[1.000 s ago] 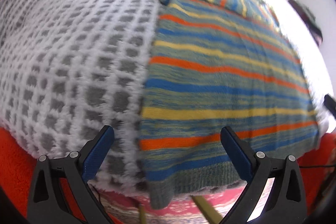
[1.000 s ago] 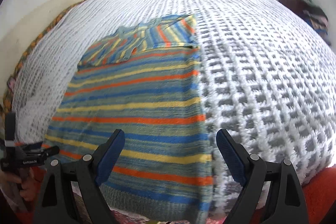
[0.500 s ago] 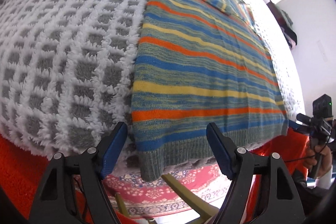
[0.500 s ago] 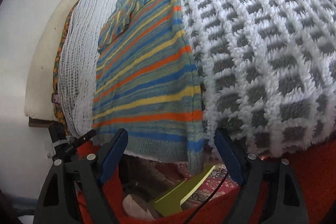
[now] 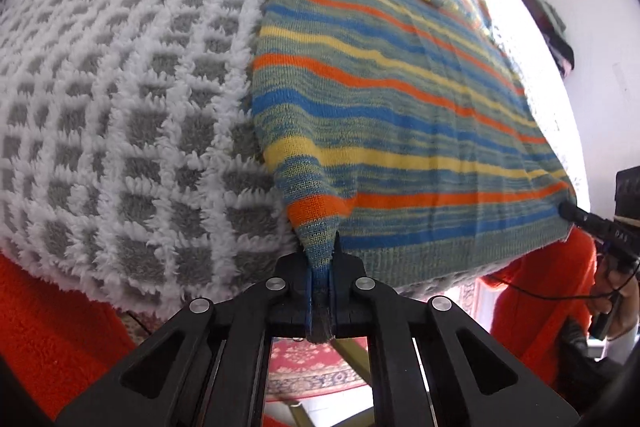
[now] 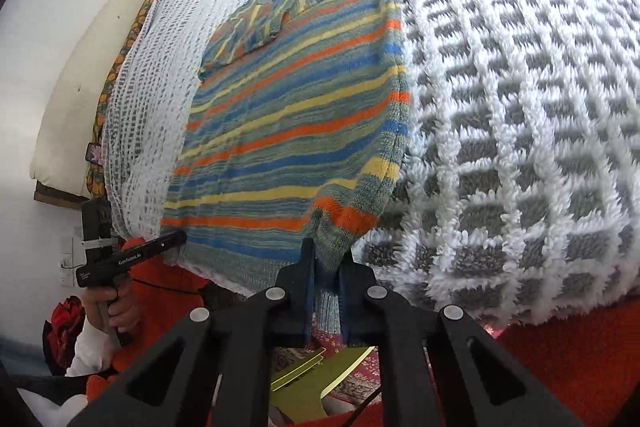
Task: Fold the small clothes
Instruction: 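Lift the hem with both grippers and fold it toward the collar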
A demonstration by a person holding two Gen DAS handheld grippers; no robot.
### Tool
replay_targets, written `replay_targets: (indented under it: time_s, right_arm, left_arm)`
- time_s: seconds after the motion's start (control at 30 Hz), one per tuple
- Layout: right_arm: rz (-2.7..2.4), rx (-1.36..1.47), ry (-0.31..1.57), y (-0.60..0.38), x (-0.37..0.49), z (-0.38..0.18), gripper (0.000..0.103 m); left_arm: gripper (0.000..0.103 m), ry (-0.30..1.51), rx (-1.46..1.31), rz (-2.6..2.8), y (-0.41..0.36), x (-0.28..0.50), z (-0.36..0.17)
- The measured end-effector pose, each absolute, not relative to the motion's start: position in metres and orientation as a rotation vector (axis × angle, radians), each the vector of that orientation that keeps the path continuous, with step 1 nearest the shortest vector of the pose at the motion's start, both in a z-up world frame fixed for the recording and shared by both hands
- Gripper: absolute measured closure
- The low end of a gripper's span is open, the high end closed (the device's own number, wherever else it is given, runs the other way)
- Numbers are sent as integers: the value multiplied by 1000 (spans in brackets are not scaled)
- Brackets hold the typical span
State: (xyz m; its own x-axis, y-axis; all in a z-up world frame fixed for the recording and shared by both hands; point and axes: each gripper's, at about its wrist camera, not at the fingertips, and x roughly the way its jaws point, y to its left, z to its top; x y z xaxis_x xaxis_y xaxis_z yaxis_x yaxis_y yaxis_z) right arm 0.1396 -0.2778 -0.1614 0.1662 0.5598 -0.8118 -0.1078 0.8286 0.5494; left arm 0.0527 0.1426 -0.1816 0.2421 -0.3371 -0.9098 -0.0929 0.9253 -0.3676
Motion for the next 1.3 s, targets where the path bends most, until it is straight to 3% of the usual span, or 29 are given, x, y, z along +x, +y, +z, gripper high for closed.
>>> replay_targets:
  time_s: [0.3,0.53,1.3]
  right_arm:
    - [516,324,1332,-284,123,-136,94]
    - [516,378,1384,-294,93,-147,94]
    - [451,404,1372,-285,89,-158,94]
  left_arm:
    - [100,1300,-349,-235,166,21,-141]
    - [100,1365,-325,-223,168,-9,-145]
    - [100,1361,-344,-168,155,7,-154]
